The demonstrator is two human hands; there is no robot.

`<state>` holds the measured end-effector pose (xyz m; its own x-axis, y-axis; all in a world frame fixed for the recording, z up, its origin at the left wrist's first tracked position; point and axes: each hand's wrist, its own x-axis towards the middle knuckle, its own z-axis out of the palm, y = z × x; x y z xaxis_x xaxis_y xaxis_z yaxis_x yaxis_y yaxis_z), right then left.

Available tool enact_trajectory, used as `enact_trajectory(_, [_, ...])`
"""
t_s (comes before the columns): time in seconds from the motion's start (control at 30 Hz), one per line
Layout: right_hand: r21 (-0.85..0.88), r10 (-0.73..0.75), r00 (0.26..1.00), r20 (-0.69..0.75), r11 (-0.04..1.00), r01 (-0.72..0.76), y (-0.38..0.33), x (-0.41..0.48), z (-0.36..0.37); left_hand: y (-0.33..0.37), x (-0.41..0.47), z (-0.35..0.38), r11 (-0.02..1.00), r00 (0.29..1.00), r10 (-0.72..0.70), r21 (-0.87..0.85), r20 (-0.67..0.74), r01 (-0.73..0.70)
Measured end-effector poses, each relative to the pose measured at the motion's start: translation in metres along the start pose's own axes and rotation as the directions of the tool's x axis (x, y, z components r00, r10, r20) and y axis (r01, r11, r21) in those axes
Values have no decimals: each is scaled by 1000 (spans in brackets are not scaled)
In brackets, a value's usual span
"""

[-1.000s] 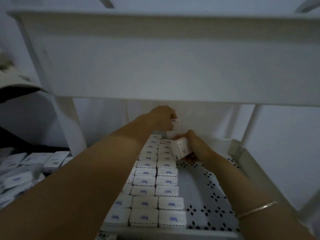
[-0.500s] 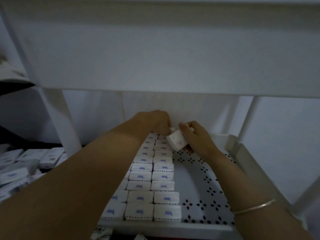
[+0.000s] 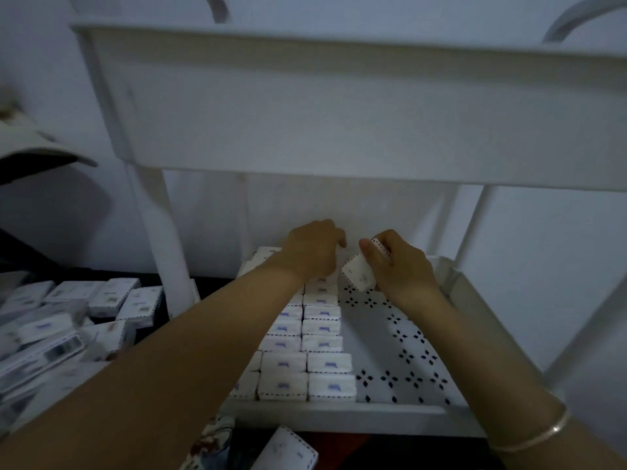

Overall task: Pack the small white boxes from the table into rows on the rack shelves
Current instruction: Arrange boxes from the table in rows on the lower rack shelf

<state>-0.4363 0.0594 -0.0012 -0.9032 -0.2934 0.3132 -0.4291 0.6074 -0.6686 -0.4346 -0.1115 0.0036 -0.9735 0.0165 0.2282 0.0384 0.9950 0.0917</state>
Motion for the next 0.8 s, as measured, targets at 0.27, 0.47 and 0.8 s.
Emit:
enact_trajectory(0.27, [-274,-150,976,155,943,188,-6,-72,-28,-4,-31,11,989,944,-110,125,310,75])
enact_trajectory(0.47, [-289,-195,910,365,906,310,-6,-126,-44,26,-83,-3,996,986,-42,-68,159,53])
enact_trajectory(0.8, [-242,-89,928,362,952,186,1,-140,-34,51,-183,-10,930,953,293,-258,84,-263])
